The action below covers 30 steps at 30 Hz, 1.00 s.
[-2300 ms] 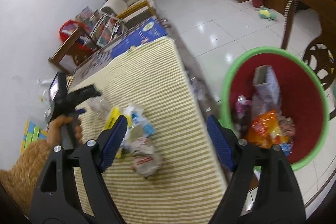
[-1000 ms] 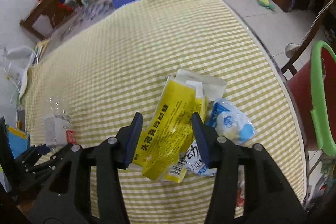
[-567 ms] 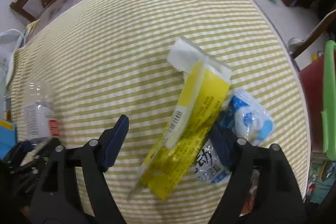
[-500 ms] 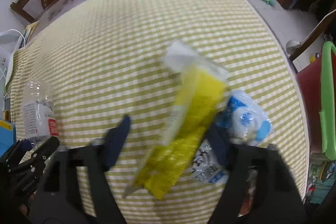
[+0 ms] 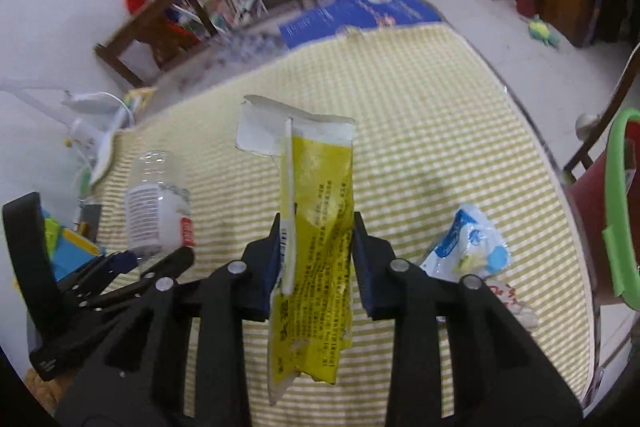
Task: Collect trash
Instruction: 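Carry the yellow packet toward the bucket while the left tool carries the bottle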
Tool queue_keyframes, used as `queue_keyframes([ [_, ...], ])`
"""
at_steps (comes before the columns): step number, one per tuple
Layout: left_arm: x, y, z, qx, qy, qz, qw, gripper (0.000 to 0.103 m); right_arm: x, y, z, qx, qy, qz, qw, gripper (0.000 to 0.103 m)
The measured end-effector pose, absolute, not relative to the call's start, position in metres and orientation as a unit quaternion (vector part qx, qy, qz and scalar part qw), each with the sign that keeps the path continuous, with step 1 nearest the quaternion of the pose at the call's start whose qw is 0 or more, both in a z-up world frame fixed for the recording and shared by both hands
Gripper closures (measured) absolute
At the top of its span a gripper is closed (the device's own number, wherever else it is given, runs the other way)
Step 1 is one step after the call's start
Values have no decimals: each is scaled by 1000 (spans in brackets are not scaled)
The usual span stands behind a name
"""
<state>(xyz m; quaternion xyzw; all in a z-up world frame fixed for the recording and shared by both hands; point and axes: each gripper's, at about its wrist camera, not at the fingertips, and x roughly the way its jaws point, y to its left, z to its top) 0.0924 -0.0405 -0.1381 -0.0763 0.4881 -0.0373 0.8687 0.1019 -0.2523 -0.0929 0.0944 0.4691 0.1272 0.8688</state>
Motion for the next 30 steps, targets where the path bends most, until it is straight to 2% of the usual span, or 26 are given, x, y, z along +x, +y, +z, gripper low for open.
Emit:
queue_keyframes([
  [17,51,-92,-85,-55,432,-80,897,48,47,-307,-35,110,388,103,909,72],
  [30,45,-142,-70,-34,421,-107,900,48,28,-364,-36,137,380,71,912,72],
])
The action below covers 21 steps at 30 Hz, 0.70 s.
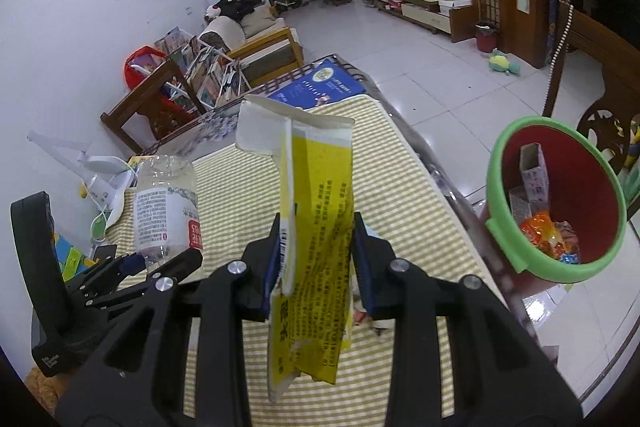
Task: Collect trash
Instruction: 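Carry the yellow packet toward the bucket while the left tool carries the bottle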
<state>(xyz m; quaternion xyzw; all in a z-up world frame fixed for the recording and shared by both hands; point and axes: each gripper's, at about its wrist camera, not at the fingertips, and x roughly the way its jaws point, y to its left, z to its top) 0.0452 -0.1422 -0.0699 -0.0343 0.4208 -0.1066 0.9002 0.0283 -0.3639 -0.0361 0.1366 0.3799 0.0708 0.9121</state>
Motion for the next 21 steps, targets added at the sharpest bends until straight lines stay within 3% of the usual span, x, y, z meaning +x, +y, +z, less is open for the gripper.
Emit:
queue_keyframes([
  [21,50,-215,-65,-16,426,-106,898,48,38,-431,-39,148,388,79,906,72],
])
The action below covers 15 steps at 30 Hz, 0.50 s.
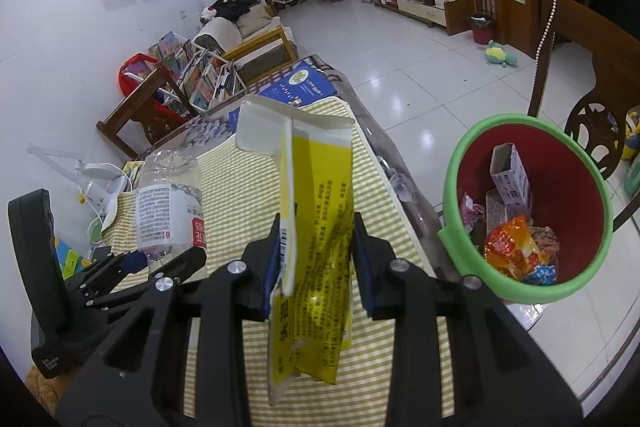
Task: Collect trash
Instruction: 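Carry the yellow packet toward the bucket while the left tool carries the bottle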
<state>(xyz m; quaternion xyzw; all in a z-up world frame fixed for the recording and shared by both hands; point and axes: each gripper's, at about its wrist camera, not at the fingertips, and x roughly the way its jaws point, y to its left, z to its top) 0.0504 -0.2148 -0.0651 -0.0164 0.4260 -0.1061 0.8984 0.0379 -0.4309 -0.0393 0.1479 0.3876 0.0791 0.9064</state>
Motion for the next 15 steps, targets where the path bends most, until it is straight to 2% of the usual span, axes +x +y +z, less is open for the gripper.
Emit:
queue_keyframes([
  [15,60,-247,-68,-2,433,-105,895,48,48,-459,-44,156,392,80,903,72],
])
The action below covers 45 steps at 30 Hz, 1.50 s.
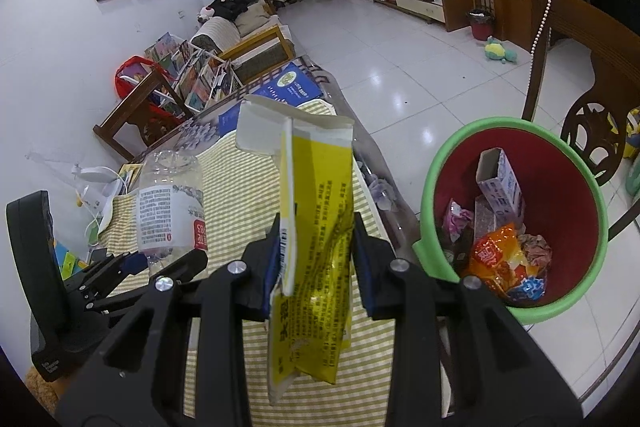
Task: Collect trash
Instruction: 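Carry the yellow packet toward the bucket while the left tool carries the bottle, then release the bottle into the bucket while the right tool drops the yellow packet in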
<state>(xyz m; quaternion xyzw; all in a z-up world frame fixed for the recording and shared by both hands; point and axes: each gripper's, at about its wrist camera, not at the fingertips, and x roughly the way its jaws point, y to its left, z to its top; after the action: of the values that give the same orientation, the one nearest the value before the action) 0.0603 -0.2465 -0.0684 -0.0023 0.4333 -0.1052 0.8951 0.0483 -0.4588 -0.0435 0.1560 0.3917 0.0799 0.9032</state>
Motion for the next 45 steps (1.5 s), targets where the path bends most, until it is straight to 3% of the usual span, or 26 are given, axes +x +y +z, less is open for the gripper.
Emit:
queue_keyframes([
  [24,70,-299,-63,25,432,-123,893,48,44,-520,-45,179,383,62,904,72],
  [45,75,-398,-49,48,420,-168,891,48,24,-609,-49,210,368,17,905,72],
])
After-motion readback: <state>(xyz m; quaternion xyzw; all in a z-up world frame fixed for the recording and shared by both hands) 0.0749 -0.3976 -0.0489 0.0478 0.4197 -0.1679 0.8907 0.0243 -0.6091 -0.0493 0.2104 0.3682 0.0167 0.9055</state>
